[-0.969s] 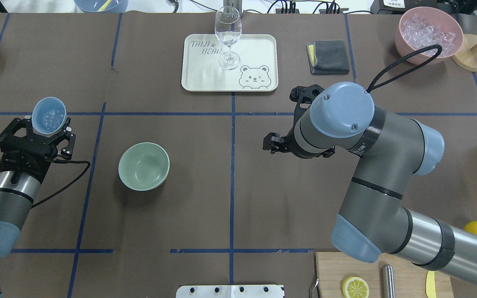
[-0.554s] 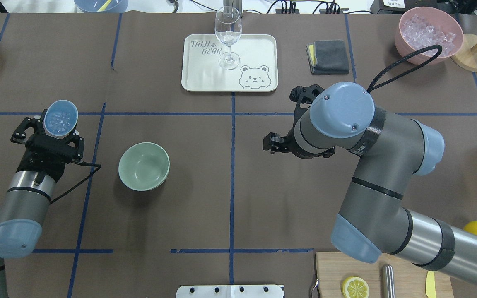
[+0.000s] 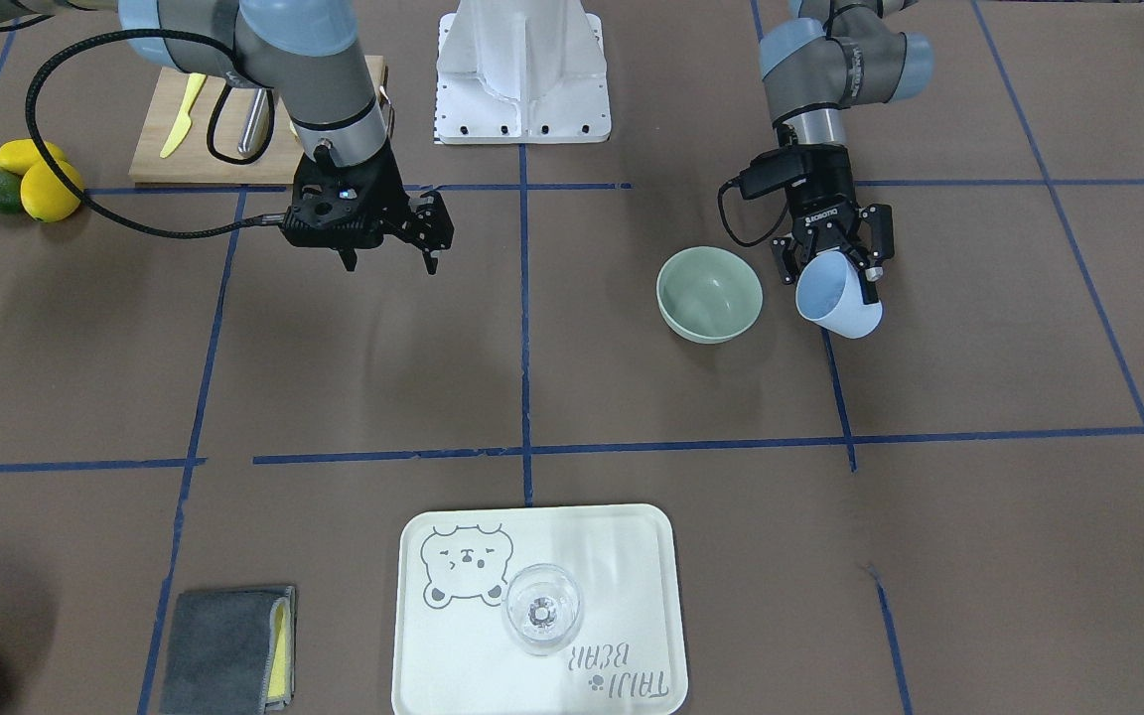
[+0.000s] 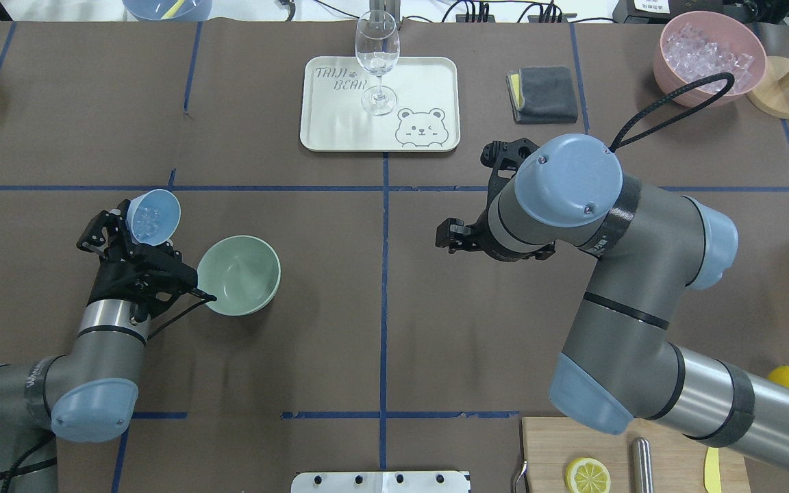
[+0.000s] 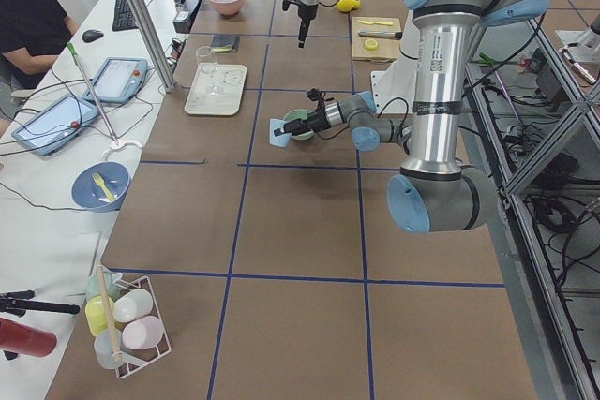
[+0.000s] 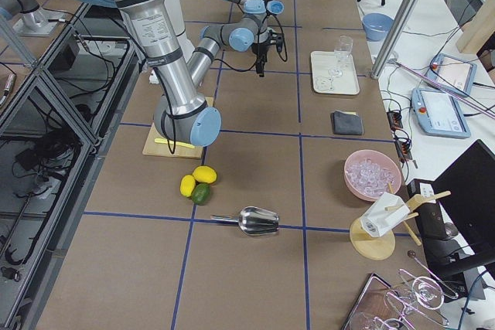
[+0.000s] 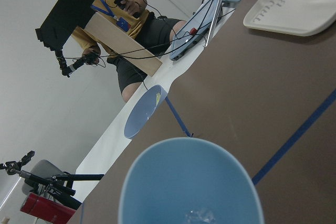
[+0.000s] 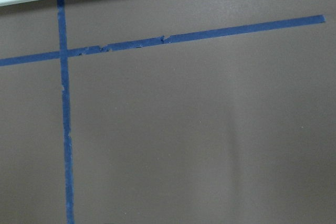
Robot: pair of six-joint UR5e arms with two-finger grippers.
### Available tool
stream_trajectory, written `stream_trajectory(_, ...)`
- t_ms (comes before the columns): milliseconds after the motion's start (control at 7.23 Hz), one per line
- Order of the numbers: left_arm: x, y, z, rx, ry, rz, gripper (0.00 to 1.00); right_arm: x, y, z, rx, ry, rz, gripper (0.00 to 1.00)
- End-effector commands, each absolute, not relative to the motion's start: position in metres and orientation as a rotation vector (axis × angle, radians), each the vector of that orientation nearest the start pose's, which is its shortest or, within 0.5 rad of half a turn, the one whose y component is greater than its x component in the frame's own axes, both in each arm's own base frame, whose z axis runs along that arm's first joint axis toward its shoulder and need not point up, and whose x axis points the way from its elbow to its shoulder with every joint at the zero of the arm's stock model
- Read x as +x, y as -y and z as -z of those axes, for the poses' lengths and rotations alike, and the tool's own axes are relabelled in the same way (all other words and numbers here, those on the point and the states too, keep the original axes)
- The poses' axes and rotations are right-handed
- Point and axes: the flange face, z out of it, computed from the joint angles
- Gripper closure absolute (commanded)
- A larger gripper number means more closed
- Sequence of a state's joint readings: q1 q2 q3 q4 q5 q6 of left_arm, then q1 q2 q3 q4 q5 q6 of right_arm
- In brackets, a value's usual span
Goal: Pour ice into bowl
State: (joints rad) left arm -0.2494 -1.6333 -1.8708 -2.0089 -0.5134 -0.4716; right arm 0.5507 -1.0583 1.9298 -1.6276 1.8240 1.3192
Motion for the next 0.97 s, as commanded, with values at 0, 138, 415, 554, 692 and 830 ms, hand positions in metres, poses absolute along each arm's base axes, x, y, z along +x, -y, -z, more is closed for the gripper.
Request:
stream_trajectory(0,0.433,0.331,-0.4,1.268,0.222,-0.442,1.0,-0.452,0.406,-0.225,0.088,0.847,-0.176,0.0)
stream_trajectory(138,0.432,0.33,-0.399,1.273,0.274,-0.487,1.0,-0.449,0.409,-0.226,0.082,0.851,-0.177,0.0)
stream_trajectory(415,0.431,0.329,-0.396,1.285,0.389,-0.563,1.0,-0.427,0.407,-0.253,0.068,0.886,-0.156,0.0)
stream_trajectory(554,0.431,0.329,-0.396,1.282,0.429,-0.602,1.0,-0.424,0.409,-0.255,0.062,0.892,-0.157,0.0)
stream_trajectory(692,0.431,0.327,-0.394,1.285,0.475,-0.632,1.0,-0.424,0.409,-0.254,0.064,0.895,-0.156,0.0)
stream_trajectory(830,0.431,0.325,-0.393,1.279,0.528,-0.685,1.0,-0.424,0.409,-0.253,0.067,0.9,-0.155,0.0)
